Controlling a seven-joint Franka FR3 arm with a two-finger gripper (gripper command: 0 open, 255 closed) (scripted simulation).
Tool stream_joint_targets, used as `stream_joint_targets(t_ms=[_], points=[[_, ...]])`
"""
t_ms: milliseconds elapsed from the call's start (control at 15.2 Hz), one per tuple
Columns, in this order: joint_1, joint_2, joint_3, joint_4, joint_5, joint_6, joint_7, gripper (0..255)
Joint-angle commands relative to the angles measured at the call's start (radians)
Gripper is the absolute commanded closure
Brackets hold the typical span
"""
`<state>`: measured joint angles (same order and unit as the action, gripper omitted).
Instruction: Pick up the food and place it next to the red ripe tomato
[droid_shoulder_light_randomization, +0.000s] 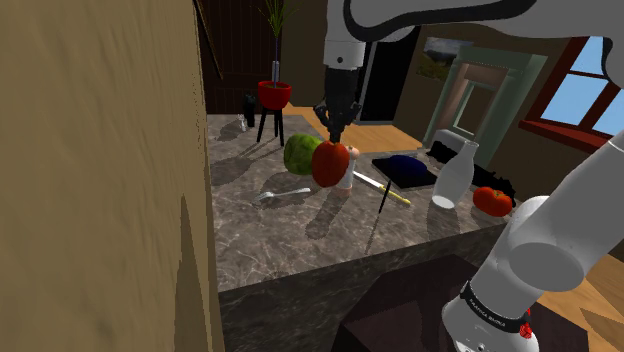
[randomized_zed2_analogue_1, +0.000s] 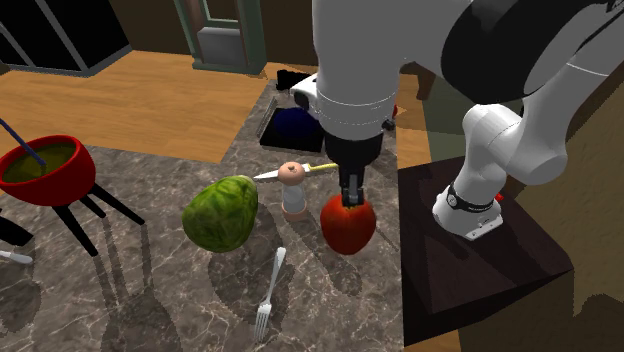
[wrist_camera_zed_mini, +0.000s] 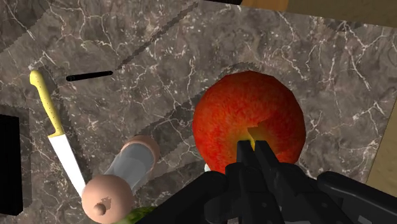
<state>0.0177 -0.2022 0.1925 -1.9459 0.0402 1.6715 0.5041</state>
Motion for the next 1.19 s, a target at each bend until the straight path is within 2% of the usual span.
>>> stream_joint_targets(t_ms=[0, 594, 1122], points=[[0.000, -0.002, -0.001, 0.025, 0.000, -0.028, 0.000, 255], [-0.002, 0.014, -0.002, 0.154, -0.003, -0.140, 0.003, 255], [-0.046, -0.235, -0.104, -0.085, -0.013, -0.152, -0.149, 255]])
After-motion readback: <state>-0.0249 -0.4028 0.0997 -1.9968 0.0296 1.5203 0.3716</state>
